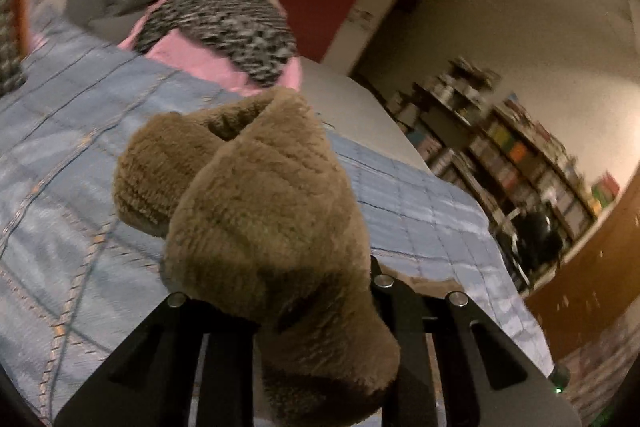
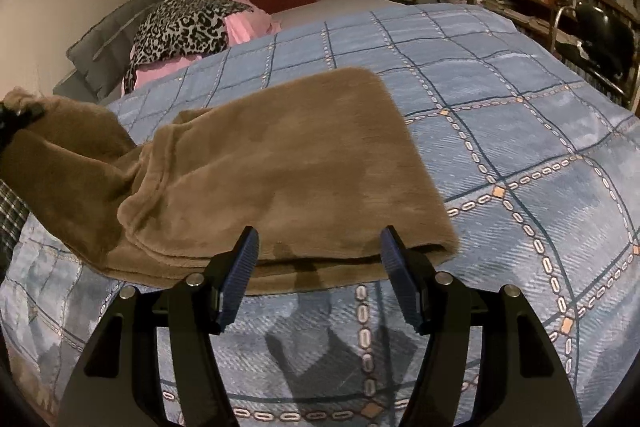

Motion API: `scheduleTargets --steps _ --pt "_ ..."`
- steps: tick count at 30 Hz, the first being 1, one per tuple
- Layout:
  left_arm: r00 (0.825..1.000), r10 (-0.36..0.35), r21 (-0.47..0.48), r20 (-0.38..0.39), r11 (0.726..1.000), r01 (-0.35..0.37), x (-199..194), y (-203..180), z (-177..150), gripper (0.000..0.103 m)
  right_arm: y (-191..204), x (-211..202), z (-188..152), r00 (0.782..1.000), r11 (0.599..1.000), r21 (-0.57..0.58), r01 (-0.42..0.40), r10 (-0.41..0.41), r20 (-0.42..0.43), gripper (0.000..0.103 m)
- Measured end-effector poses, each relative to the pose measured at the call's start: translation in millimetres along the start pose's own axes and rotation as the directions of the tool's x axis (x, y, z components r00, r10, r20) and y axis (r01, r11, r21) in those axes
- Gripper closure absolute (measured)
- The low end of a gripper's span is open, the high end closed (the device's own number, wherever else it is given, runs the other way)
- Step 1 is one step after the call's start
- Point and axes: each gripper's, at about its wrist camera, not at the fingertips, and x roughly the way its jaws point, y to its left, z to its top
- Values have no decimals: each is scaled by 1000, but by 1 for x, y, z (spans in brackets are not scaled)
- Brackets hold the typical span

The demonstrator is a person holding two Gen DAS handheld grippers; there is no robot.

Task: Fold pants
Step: 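Grasp the bunched pant end with the left tool and fold it onto the bundle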

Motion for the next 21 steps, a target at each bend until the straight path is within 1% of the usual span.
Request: scheduleTargets --steps 4,10,14,16,19,21 --pt "999 -21 95 -30 995 24 19 -56 -5 83 -16 -7 -1 1000 999 35 -8 7 17 38" --pt "997 -32 199 -75 979 46 51 -133 -21 83 -43 -15 -1 999 996 92 -16 13 41 38" --pt "992 -26 289 -122 956 61 78 -190 -43 83 -59 -18 0 999 992 126 -19 13 52 38" --pt "990 -22 326 -139 943 67 89 -210 -55 83 -68 -19 -1 998 989 147 -20 12 56 38" --pt "985 -13 399 -169 913 81 108 -244 -80 83 -78 -20 -2 998 986 168 -19 9 58 38" --pt "982 -7 428 -187 900 88 119 -256 -94 83 -85 -22 -2 998 984 180 -17 6 60 38"
